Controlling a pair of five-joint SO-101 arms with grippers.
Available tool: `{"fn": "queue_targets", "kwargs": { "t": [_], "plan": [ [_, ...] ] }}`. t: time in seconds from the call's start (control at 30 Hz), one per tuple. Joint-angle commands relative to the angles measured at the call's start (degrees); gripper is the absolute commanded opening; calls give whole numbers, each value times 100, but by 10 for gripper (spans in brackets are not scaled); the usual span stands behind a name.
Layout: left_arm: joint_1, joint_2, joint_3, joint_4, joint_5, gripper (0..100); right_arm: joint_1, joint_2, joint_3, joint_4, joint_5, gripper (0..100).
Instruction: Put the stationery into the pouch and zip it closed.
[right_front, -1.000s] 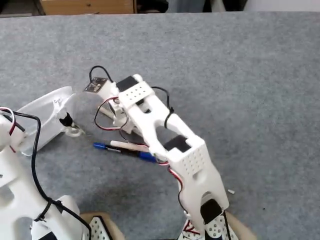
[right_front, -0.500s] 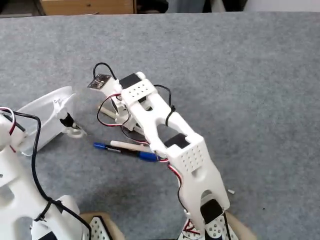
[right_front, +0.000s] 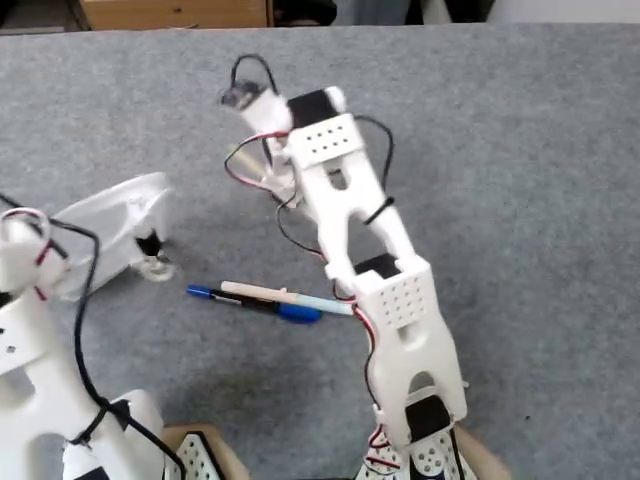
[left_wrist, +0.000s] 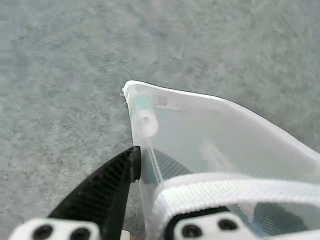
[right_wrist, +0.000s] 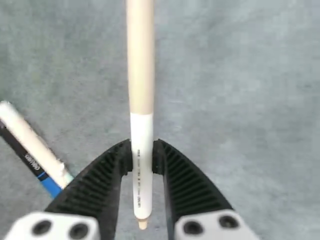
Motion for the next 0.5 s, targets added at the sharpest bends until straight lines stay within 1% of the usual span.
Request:
{"fn": "queue_targets", "kwargs": {
  "t": [0.0,0.2,0.27,0.47],
  "plan": [
    [567,-167,-127,9,-79,27,114,-637,-365,88,-62,12],
    [1262,-176,-646,9,-44,27,149,-1578,-374,88,-62,12],
    [1481,-176,-699,9,70,27,149,-1877,-374,88,-62,12],
    [1429,-132,-251,-9,105,28,18,-2791,-418,62,-62,12]
  ]
}}
